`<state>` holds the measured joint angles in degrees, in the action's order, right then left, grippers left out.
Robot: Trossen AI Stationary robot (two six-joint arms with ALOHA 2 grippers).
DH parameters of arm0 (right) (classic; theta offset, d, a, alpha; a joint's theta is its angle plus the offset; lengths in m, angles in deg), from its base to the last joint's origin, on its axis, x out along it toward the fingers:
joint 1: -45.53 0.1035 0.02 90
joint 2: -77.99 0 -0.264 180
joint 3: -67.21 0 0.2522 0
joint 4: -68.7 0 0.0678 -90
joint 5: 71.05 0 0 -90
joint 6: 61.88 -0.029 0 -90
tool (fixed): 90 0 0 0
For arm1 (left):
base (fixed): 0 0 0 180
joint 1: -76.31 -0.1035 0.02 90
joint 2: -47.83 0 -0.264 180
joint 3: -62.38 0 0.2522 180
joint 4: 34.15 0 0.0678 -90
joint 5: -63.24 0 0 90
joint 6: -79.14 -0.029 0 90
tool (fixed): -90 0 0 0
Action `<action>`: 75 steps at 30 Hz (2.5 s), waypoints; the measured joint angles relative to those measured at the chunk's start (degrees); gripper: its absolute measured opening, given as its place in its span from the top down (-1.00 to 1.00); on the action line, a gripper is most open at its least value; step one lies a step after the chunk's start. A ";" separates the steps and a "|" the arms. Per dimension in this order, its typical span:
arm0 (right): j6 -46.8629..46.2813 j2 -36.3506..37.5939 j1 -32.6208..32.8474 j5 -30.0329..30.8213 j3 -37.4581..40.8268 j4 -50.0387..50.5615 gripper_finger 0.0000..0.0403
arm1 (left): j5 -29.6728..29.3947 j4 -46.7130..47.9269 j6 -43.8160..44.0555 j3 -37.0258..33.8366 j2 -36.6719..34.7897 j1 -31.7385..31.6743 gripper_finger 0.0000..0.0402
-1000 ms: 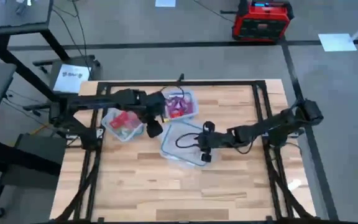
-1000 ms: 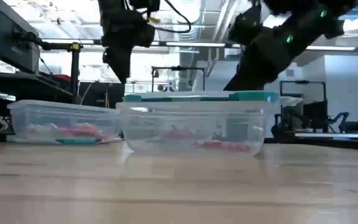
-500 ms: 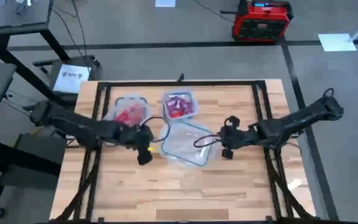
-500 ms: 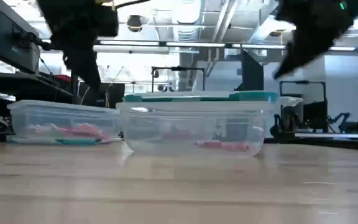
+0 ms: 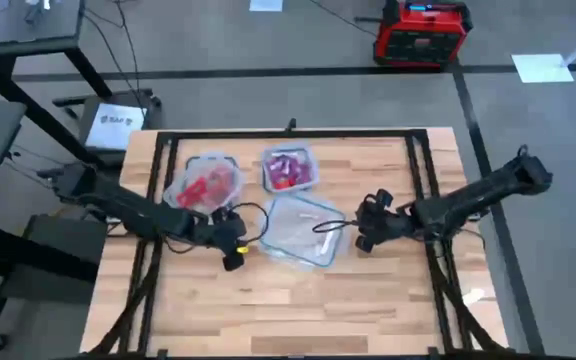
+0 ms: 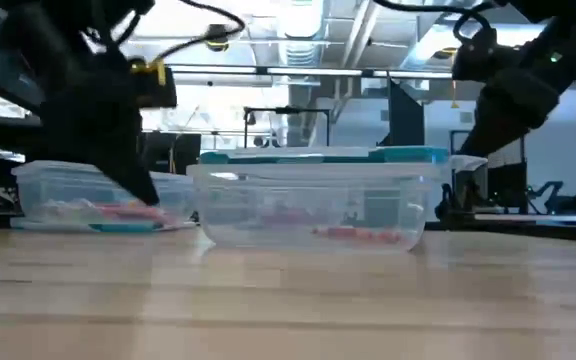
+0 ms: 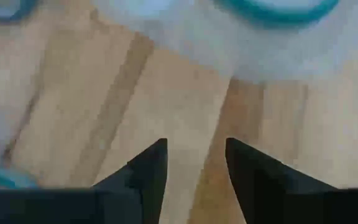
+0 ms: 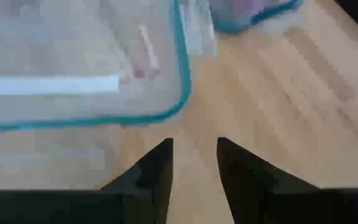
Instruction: Sort candy
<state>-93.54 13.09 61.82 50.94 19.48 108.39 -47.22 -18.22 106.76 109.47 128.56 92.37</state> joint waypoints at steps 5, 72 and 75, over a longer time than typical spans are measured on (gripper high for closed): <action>-1.68 -0.02 0.64 -0.07 0.00 0.82 0.44 | -0.04 -8.92 -1.25 0.09 5.87 0.09 0.27; 42.97 -30.12 -26.80 -32.67 -20.22 -28.49 0.62 | -7.27 -22.21 9.96 0.13 12.09 8.50 0.27; 42.86 -30.12 -26.98 -27.86 -20.22 -28.50 0.62 | -7.25 -22.24 9.94 0.13 12.09 8.50 0.27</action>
<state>-50.68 -17.03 34.84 23.08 -0.74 79.89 -54.47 -40.45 116.70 109.60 140.65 100.87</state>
